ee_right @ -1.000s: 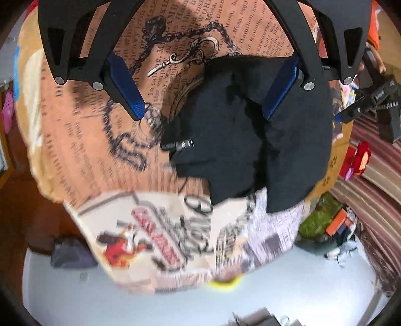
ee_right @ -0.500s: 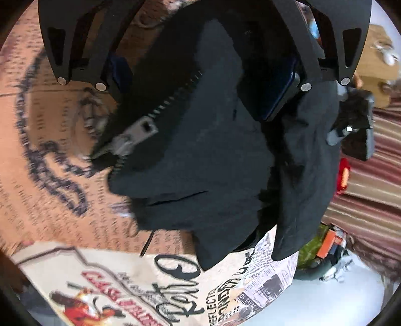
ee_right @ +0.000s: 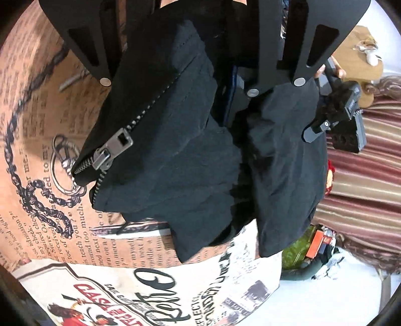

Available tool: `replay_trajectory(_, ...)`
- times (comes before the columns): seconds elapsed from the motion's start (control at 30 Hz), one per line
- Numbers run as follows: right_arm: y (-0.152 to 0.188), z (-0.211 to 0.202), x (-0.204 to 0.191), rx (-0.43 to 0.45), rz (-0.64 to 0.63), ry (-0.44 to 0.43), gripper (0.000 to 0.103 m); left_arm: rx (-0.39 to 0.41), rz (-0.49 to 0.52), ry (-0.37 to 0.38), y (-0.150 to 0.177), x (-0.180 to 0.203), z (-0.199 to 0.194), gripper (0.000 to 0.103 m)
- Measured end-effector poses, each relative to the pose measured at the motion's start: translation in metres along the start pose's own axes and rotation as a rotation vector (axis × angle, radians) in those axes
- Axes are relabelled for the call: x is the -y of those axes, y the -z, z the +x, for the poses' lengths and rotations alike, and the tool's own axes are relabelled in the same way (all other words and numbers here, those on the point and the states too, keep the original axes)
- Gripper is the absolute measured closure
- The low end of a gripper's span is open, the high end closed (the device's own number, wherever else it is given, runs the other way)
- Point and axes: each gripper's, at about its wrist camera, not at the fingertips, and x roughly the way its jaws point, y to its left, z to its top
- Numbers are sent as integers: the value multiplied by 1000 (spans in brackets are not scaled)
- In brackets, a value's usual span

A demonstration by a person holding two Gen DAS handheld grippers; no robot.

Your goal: Fold large clothes

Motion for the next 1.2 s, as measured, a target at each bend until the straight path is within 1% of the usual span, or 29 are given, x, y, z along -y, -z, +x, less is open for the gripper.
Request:
replay_trajectory(0.13, -6, 3, -28, 5, -55, -6, 77, 50, 59, -16, -5, 12, -39, 18)
replay_trajectory(0.27, -24, 9, -64, 34, -91, -16, 77, 125, 120, -30, -19, 21, -74, 18)
replay_trajectory(0.37, -43, 14, -89, 71, -127, -7, 77, 168, 141, -22, -45, 22, -97, 18)
replay_trajectory(0.47, -71, 25, -112, 110, -149, -8, 77, 203, 168, -22, -75, 17, -115, 18)
replay_trajectory(0.57, -92, 34, -129, 155, -181, 1, 77, 228, 199, -24, -108, 14, -117, 18)
replay_trajectory(0.63, -106, 42, -137, 184, -208, 4, 77, 246, 213, -10, -133, 3, -122, 18)
replay_trajectory(0.7, -122, 57, -144, 210, -243, 14, 77, 253, 218, -3, -154, -13, -118, 18)
replay_trajectory(0.77, -134, 69, -146, 219, -266, 28, 77, 253, 217, 1, -172, -31, -109, 18)
replay_trajectory(0.83, -150, 93, -147, 217, -288, 51, 77, 237, 197, -1, -189, -50, -100, 18)
replay_trajectory(0.87, -157, 106, -145, 212, -293, 60, 77, 226, 174, -8, -199, -66, -89, 18)
replay_trajectory(0.97, -177, 149, -134, 160, -281, 89, 77, 182, 138, -30, -215, -102, -61, 18)
replay_trajectory(1.03, -183, 176, -124, 123, -279, 124, 79, 125, 85, -50, -221, -131, -35, 18)
replay_trajectory(1.1, -185, 205, -111, 77, -280, 169, 79, 85, 22, -93, -220, -159, -12, 16)
replay_trajectory(1.13, -181, 212, -109, 76, -285, 176, 79, 95, 4, -82, -217, -166, -10, 15)
replay_trajectory(1.17, -179, 214, -106, 86, -288, 166, 77, 108, -18, -49, -215, -172, -12, 15)
replay_trajectory(1.2, -178, 212, -103, 100, -280, 148, 75, 112, -25, -35, -213, -171, -16, 15)
